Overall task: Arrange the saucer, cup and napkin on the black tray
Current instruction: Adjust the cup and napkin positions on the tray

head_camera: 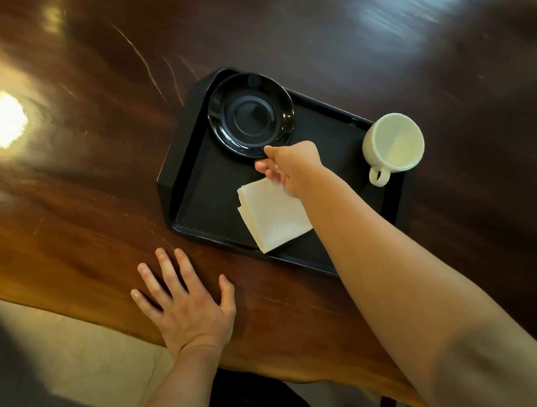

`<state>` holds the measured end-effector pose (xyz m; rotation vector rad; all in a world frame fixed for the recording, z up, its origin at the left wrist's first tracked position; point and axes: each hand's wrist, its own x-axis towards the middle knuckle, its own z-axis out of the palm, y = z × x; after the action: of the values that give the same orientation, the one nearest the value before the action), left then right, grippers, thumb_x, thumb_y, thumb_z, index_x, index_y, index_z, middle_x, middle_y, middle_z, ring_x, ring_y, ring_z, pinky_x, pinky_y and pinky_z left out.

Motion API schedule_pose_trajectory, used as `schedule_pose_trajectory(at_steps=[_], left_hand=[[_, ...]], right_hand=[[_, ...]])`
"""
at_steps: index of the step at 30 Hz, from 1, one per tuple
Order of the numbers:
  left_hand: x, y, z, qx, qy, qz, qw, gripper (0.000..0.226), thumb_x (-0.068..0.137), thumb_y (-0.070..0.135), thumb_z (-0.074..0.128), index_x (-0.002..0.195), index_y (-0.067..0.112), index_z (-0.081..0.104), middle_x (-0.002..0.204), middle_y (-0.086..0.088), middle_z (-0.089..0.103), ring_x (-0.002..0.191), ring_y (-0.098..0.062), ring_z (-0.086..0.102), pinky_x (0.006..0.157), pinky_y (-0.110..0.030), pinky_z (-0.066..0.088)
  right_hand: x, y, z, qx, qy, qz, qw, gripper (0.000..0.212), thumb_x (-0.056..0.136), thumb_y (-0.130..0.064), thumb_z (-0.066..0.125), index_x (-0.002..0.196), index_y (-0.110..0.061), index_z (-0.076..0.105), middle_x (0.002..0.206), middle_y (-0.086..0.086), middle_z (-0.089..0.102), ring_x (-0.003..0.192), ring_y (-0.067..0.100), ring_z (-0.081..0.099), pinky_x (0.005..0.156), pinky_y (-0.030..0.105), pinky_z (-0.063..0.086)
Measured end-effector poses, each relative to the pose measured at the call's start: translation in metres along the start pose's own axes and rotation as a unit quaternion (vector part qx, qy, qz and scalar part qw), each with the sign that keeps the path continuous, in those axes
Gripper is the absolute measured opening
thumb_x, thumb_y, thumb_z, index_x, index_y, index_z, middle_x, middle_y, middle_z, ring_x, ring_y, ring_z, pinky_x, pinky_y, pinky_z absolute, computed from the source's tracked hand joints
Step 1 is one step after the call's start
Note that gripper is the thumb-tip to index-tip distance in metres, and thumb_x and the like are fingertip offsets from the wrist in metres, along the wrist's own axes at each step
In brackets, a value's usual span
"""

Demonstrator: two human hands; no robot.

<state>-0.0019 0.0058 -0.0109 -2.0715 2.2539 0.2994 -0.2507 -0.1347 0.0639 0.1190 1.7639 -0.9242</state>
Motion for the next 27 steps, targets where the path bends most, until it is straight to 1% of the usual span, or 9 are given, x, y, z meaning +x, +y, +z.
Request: schedule_pose_trajectory(at_steps=[3,7,11,14,16,18,22,25,27], left_hand=[[0.0,0.0,-0.001,0.0,-0.001,-0.004,1.0,0.088,0.088,0.067,0.031,0.159,0.014,0.028,0.168,-0.017,0.023,0.157,-0.044,0.014,0.124,-0.061,-0.001],[-0.001,0.0,-0.001,0.0,0.002,-0.003,1.0,0.089,0.088,0.066,0.032,0.159,0.014,0.027,0.169,-0.017,0.022,0.157,-0.044,0.012,0.124,-0.062,0.0],[0.0,0.001,-0.001,-0.001,0.008,-0.004,1.0,0.089,0.087,0.064,0.039,0.159,0.013,0.027,0.168,-0.018,0.022,0.157,-0.044,0.012,0.124,-0.062,0.001],[-0.001,0.001,-0.001,-0.003,0.012,-0.004,1.0,0.089,0.087,0.062,0.04,0.16,0.013,0.026,0.169,-0.018,0.021,0.157,-0.043,0.01,0.124,-0.058,-0.005],[0.0,0.001,-0.001,-0.004,0.014,-0.007,1.0,0.089,0.087,0.062,0.039,0.16,0.013,0.026,0.169,-0.017,0.021,0.158,-0.043,0.01,0.124,-0.056,-0.008],[-0.001,0.001,-0.002,-0.006,0.013,-0.008,1.0,0.088,0.087,0.063,0.039,0.159,0.013,0.027,0.169,-0.018,0.021,0.158,-0.043,0.01,0.124,-0.057,-0.007],[0.0,0.002,-0.002,-0.003,0.008,-0.011,1.0,0.088,0.087,0.062,0.041,0.159,0.013,0.028,0.169,-0.018,0.021,0.158,-0.043,0.01,0.124,-0.061,-0.001],[-0.001,0.002,-0.003,-0.001,0.004,-0.015,1.0,0.089,0.087,0.062,0.042,0.16,0.013,0.028,0.17,-0.017,0.02,0.158,-0.043,0.009,0.124,-0.061,0.0],[-0.001,0.002,-0.004,-0.004,0.005,-0.014,1.0,0.089,0.087,0.062,0.042,0.16,0.012,0.028,0.17,-0.018,0.021,0.158,-0.044,0.01,0.124,-0.062,0.0]], right_hand=[[-0.005,0.001,0.001,-0.053,0.025,-0.033,0.998,0.013,0.102,-0.011,0.057,0.108,-0.003,0.065,0.081,0.016,0.074,0.043,0.014,0.069,0.038,0.018,0.052],[-0.017,-0.004,-0.016,-0.103,0.038,-0.079,0.991,0.018,0.097,-0.02,0.065,0.105,-0.004,0.062,0.077,0.011,0.075,0.052,0.016,0.073,0.04,0.02,0.052],[-0.026,0.003,-0.056,-0.171,0.134,-0.196,0.956,0.005,0.096,-0.019,0.065,0.092,-0.017,0.068,0.082,0.004,0.076,0.051,0.007,0.065,0.045,0.018,0.051],[-0.031,0.018,-0.078,-0.276,0.158,-0.237,0.918,0.003,0.091,-0.024,0.069,0.089,-0.021,0.07,0.082,0.0,0.072,0.068,0.01,0.066,0.064,0.031,0.06],[-0.034,0.029,-0.081,-0.346,0.13,-0.207,0.906,0.018,0.088,-0.032,0.073,0.095,-0.016,0.069,0.081,-0.002,0.067,0.075,0.013,0.064,0.076,0.04,0.062],[-0.037,0.038,-0.079,-0.396,0.1,-0.161,0.898,0.03,0.086,-0.037,0.075,0.095,-0.01,0.067,0.081,0.002,0.066,0.068,0.016,0.066,0.07,0.041,0.063],[-0.042,0.051,-0.069,-0.448,0.071,-0.1,0.886,0.036,0.083,-0.036,0.079,0.101,-0.015,0.056,0.091,0.004,0.06,0.058,0.018,0.069,0.045,0.027,0.055],[-0.04,0.06,-0.06,-0.445,0.072,-0.103,0.887,0.029,0.082,-0.026,0.082,0.088,-0.016,0.055,0.09,0.007,0.062,0.055,0.017,0.068,0.042,0.024,0.047],[-0.038,0.065,-0.055,-0.44,0.074,-0.112,0.888,0.025,0.08,-0.022,0.082,0.089,-0.011,0.061,0.09,0.01,0.066,0.064,0.019,0.066,0.045,0.025,0.043]])
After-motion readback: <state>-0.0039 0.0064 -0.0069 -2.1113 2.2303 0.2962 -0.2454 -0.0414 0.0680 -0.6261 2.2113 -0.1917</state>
